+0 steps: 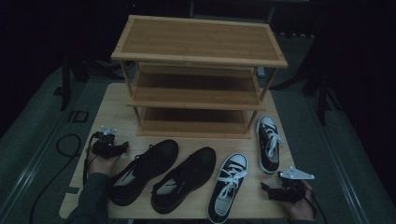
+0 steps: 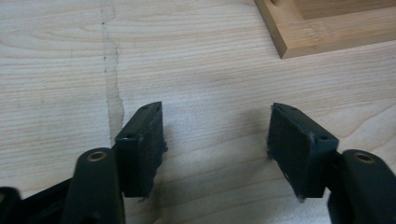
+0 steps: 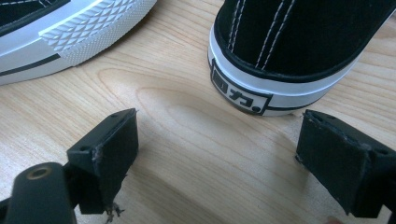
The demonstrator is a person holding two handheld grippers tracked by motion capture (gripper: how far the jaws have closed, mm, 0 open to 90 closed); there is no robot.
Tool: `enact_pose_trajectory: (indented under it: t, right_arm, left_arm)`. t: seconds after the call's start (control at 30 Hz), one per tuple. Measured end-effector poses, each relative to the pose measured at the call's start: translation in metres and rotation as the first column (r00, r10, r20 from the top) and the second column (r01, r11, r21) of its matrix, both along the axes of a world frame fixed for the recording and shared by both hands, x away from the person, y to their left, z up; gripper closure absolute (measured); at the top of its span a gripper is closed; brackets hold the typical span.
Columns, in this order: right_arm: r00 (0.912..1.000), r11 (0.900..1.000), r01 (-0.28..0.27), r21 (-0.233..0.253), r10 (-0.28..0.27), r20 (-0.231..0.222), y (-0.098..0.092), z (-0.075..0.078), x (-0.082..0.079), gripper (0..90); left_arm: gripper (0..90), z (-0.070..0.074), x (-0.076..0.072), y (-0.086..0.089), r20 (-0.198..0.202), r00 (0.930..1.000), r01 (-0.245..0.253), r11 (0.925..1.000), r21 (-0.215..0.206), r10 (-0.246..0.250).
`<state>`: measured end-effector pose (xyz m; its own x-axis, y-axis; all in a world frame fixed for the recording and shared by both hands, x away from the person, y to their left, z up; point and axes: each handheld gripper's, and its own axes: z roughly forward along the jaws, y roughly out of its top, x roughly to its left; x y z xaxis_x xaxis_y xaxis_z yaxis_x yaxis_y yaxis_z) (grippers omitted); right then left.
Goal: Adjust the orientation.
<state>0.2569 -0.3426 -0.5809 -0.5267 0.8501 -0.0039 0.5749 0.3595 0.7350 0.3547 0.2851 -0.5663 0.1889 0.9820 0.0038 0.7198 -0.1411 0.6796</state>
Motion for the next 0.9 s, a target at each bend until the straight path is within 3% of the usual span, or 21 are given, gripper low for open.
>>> enact_pose_trajectory:
  t: [0.17, 0.27, 0.4, 0.6, 0.9]
  right_arm:
    - [1.0, 1.0, 0.0, 0.0, 0.0, 0.0, 0.0, 0.0, 0.0, 12.4]
    - [1.0, 1.0, 0.0, 0.0, 0.0, 0.0, 0.0, 0.0, 0.0, 12.3]
    - [1.0, 1.0, 0.0, 0.0, 0.0, 0.0, 0.0, 0.0, 0.0, 12.3]
    - [1.0, 1.0, -0.001, 0.0, 0.001, 0.0, 0.0, 0.0, 0.0, 12.3]
    - [1.0, 1.0, -0.002, 0.0, 0.002, 0.0, 0.0, 0.0, 0.0, 12.3]
  left_arm:
    - [43.6, 0.002, 0.0, 0.001, -0.011, 0.9998, 0.016, 0.9999, 0.002, -0.016]
    - [48.5, 0.007, 0.0, 0.002, -0.063, 0.9972, 0.043, 0.999, 0.014, -0.042]
    - [50.5, 0.009, -0.002, 0.003, -0.071, 0.9959, 0.055, 0.9985, -0.002, -0.055]
    - [52.2, 0.017, -0.006, 0.003, -0.068, 0.9929, 0.095, 0.9946, -0.041, -0.098]
    - [53.4, 0.046, -0.012, 0.006, -0.018, 0.99, 0.138, 0.9863, -0.09, -0.14]
